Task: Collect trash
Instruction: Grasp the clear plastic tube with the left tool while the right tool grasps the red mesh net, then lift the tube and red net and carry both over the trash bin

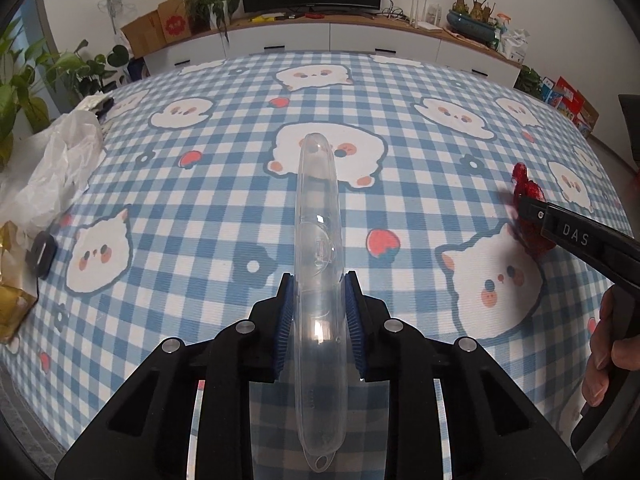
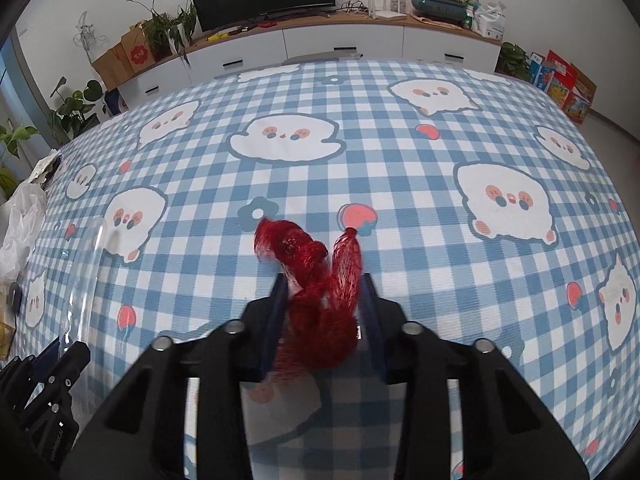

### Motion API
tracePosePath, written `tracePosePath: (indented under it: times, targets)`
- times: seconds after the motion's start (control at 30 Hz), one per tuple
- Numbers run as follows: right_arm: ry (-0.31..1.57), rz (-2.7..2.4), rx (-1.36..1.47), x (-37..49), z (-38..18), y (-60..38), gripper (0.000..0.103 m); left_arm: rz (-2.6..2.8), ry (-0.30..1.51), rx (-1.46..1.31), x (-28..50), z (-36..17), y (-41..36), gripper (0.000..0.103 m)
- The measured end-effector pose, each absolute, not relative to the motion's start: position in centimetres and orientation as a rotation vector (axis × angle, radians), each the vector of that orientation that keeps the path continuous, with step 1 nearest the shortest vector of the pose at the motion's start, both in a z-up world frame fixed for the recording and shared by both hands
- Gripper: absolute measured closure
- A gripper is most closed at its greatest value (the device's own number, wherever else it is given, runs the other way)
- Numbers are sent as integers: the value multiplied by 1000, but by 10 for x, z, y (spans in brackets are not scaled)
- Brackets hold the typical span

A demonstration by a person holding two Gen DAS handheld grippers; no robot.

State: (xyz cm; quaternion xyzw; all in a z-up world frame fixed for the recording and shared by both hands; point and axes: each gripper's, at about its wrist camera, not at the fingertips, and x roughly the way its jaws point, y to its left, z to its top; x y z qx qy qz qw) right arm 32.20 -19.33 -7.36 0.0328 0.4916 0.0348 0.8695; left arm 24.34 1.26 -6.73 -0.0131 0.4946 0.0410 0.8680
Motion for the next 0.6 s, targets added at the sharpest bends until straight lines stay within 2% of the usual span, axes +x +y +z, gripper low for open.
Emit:
tracePosePath:
  times: [0.03,0.13,0.6]
  targets:
    - [1028,72,69,321,-74,-193,85,86,1036,-28,242,-67,14,78]
    - [1009,59,63,317,-68,-193,87,81,1028,-30,238,-63,17,78]
    - [981,59,59,260,-43,-187,87,30,990,-61,200,-36,17,78]
